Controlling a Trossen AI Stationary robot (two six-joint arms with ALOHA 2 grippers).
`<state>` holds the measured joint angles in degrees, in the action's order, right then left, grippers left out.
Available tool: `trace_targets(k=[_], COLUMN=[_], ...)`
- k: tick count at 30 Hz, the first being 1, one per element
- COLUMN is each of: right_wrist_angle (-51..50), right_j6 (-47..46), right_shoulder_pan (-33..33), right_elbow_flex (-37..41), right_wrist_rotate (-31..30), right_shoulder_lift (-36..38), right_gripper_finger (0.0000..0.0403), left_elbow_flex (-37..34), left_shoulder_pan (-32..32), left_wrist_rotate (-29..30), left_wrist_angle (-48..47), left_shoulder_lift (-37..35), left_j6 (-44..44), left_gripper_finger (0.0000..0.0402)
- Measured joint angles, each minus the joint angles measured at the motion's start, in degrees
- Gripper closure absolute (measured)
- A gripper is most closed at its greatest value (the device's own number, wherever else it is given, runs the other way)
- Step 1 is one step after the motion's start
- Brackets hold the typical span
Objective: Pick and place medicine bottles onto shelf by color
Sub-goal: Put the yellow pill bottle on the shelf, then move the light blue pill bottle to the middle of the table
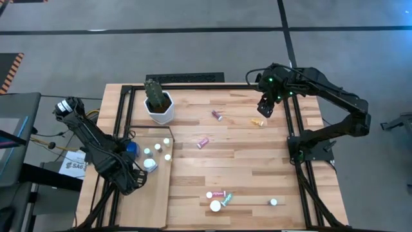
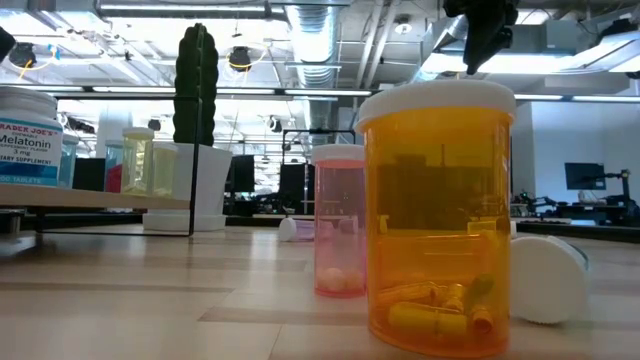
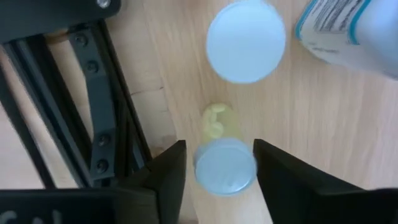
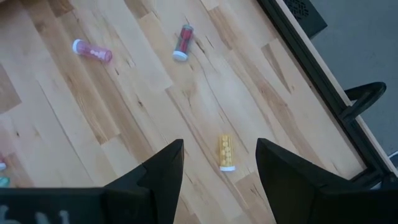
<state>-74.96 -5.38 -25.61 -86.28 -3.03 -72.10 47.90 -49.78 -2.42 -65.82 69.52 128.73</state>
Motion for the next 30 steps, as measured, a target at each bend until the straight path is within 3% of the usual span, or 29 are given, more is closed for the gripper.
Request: trace_targets(k=[9,30], right_wrist_angle=[-2.03,-6.54], right_j6=[1.34,2.40], right_shoulder_pan=[0.00,-0.04], right_elbow_flex=[0.00,0.00], right_wrist_rotate=[0.00,-0.02], right_shoulder_lift=[0.00,0.13], right_gripper_finger=[0.0182,0.0182], left_elbow_flex=[0.58,9.98], left_shoulder_pan=[0.00,0.00], left_wrist_rotate=[-1.41,-0.32], left_wrist_angle=[0.81,-5.92], left_shoulder_lift=[-0.11,-0.17], left_j6=[1.34,0.89], left_gripper_finger=[0.0214,0.0213])
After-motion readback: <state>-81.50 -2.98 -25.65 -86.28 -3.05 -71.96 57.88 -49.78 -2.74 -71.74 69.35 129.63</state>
